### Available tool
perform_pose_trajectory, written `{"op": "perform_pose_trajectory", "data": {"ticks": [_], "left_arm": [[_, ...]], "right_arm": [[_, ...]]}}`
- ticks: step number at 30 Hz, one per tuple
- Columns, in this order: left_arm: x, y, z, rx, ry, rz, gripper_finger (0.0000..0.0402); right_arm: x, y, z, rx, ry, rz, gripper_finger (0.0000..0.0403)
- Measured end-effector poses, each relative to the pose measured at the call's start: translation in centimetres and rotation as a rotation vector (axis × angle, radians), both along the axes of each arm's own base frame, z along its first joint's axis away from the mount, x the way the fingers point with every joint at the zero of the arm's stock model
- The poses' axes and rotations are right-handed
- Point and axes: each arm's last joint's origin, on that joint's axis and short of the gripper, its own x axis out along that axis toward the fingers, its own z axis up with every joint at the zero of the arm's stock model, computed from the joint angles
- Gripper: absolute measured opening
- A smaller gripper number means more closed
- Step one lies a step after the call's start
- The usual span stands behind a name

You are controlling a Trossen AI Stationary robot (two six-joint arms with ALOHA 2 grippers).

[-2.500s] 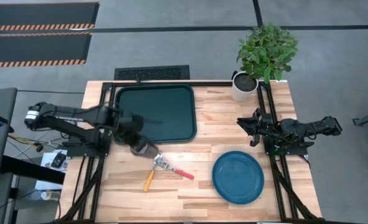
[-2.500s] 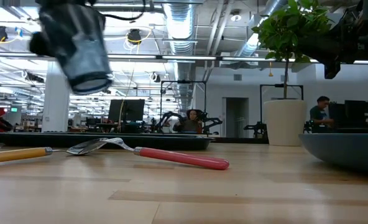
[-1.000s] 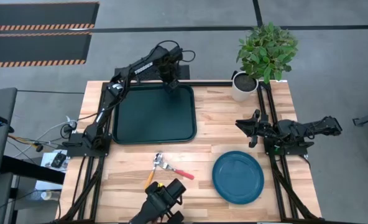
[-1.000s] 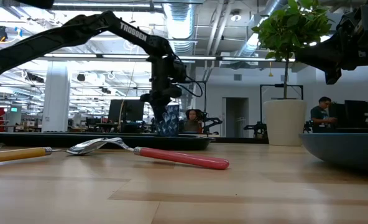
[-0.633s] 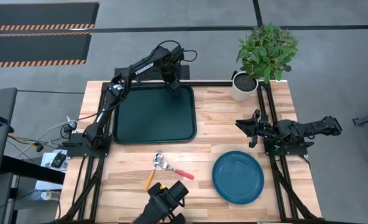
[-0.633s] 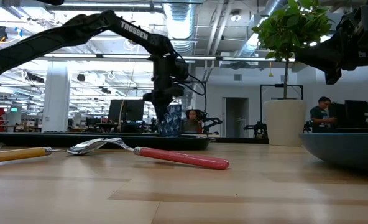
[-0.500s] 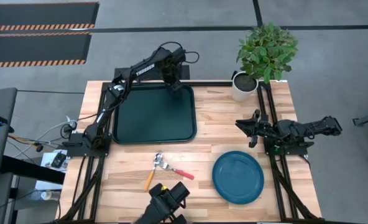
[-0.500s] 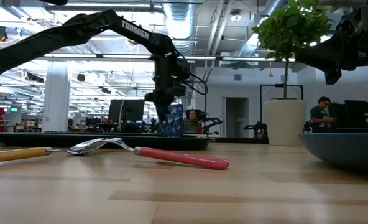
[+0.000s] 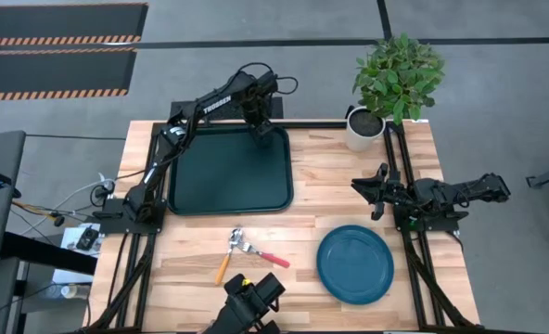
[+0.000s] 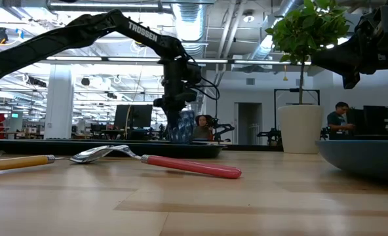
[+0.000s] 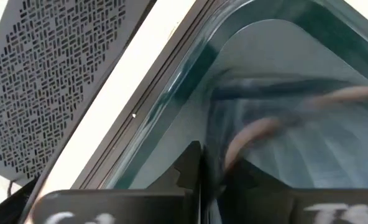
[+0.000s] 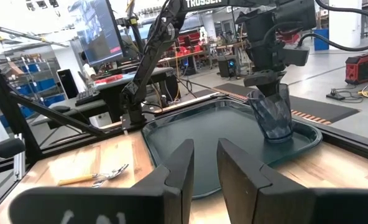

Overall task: Pick and place plate/cup/fork/spoon on tray
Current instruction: Put the blue glass on the black tray, then put the pink fork on the black tray to the bottom left of the blue glass

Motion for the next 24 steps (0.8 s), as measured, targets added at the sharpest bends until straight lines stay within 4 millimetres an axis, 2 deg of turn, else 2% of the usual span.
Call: {"op": "perform_pose_trajectory", "data": {"ticks": [9,15,19,24], "left_arm": [[1.0,-0.4,0.1,0.067,-0.017,-0.032,0.0121],[1.1,-0.4,1.1,0.085,-0.036,-0.041,0.0174],[0.8,-0.6,2.3,0.099,-0.054,-0.044,0.0192],[0.3,-1.1,4.6,0.118,-0.103,-0.041,0.0196]], "right_arm": [[0.0,0.0,0.0,0.0,0.0,0.0,0.0097],[0.0,0.0,0.0,0.0,0.0,0.001,0.0097],[0.0,0.0,0.0,0.001,0.0,0.0,0.0097],[0.0,0.0,0.0,0.002,0.001,-0.003,0.0097]]}}
